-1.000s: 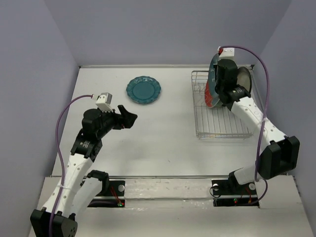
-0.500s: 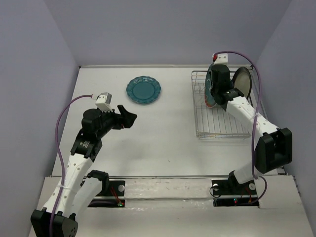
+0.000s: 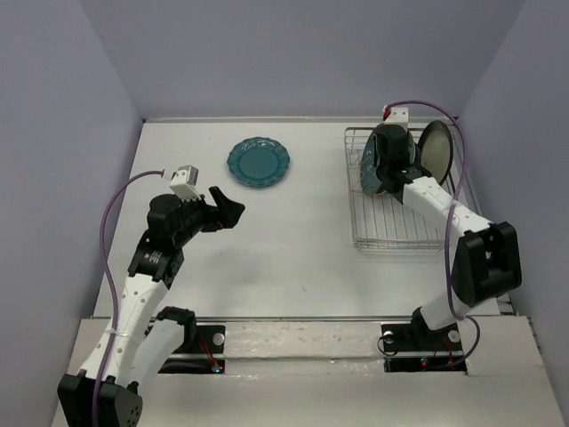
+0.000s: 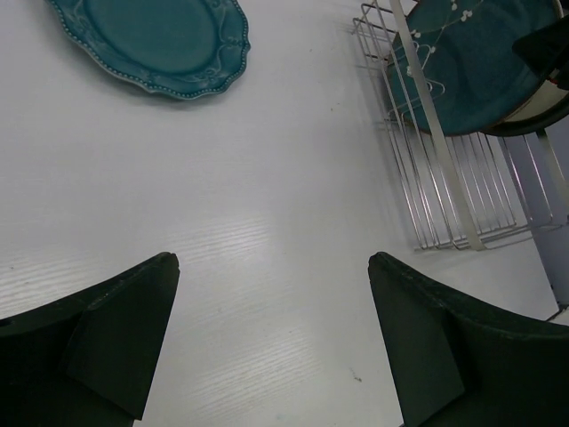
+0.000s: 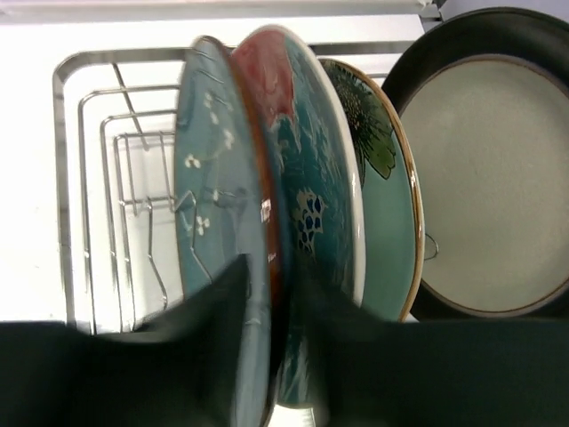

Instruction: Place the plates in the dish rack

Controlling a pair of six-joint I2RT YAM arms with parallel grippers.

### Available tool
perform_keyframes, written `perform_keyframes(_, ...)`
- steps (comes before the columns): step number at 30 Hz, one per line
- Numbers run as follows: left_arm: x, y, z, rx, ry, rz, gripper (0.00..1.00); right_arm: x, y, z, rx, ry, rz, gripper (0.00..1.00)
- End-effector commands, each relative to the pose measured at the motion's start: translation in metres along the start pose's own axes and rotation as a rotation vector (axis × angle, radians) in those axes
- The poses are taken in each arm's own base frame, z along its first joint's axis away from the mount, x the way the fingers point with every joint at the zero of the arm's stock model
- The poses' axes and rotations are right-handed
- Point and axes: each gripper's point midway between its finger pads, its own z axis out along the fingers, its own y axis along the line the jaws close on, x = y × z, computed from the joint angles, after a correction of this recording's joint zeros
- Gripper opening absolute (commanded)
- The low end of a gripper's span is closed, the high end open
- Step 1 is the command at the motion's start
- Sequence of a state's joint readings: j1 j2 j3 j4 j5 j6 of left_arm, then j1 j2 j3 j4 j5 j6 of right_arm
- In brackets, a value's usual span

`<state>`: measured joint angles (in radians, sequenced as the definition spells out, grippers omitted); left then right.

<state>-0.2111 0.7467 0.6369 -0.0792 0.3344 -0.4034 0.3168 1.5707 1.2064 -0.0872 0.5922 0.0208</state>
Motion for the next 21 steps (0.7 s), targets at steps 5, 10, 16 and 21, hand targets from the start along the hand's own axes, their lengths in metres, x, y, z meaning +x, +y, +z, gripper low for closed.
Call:
perform_keyframes(5, -0.026, 0.002, 0.01, -0.038, -0.091, -0.113, 0.99, -0.046, -0.007, -0.025, -0.007, -0.107, 0.213, 0.76)
perform_keyframes(10, -0.017, 0.009, 0.036, -0.026, -0.095, -0.272, 0.99, -0.061, -0.013, -0.058, -0.082, -0.117, 0.31, 0.87)
perform_keyframes(16, -0.014, 0.036, 0.059, -0.101, -0.184, -0.426, 0.95, -0.06, -0.015, -0.1, -0.21, -0.148, 0.431, 0.92)
perform_keyframes(21, -0.025, 0.064, 0.076, -0.229, -0.248, -0.454, 0.9, -0.048, -0.008, -0.131, -0.359, -0.186, 0.522, 0.92)
